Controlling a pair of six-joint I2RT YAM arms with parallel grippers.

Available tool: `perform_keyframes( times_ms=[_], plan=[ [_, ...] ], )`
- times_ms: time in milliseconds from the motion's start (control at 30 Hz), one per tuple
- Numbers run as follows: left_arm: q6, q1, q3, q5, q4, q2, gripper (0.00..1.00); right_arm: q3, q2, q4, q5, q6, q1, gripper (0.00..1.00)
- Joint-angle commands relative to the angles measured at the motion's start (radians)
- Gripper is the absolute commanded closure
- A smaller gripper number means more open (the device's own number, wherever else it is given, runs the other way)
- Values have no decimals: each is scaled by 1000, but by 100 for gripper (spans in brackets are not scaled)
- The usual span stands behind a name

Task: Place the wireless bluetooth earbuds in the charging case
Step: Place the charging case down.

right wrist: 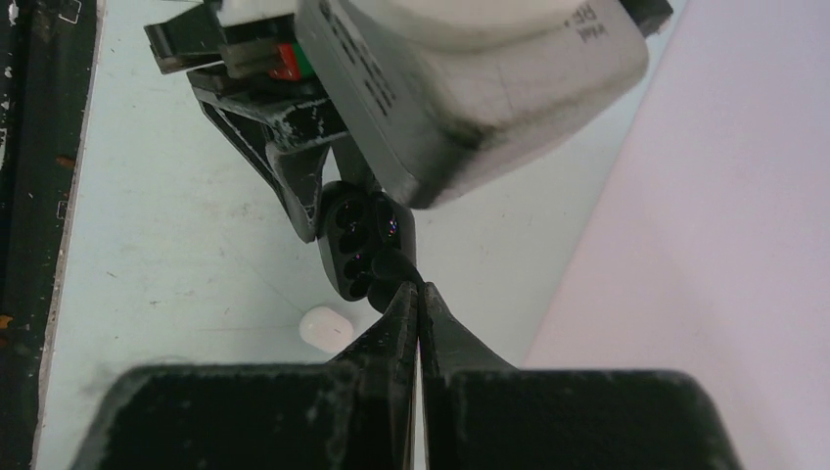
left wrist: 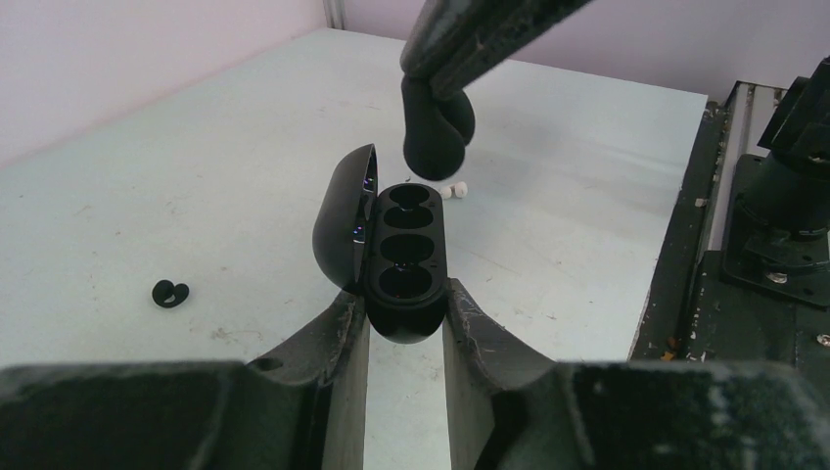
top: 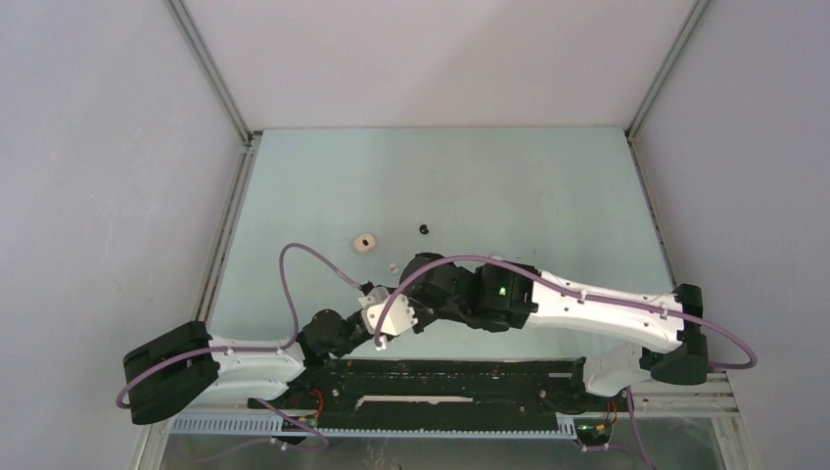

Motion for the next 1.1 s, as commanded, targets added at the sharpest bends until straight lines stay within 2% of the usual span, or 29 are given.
perform_keyframes(
  times_ms=[0, 367, 1067],
  plan=[
    [-9, -4, -7, 2, 51, -24, 100, 18, 11, 36, 31, 0, 19, 100],
    [-34, -5, -15, 60, 92, -21, 100, -12, 17, 73, 41, -1, 29, 100],
    [-85, -4, -22, 24, 117, -28, 100, -60, 18, 78, 80, -33, 58, 100]
  ],
)
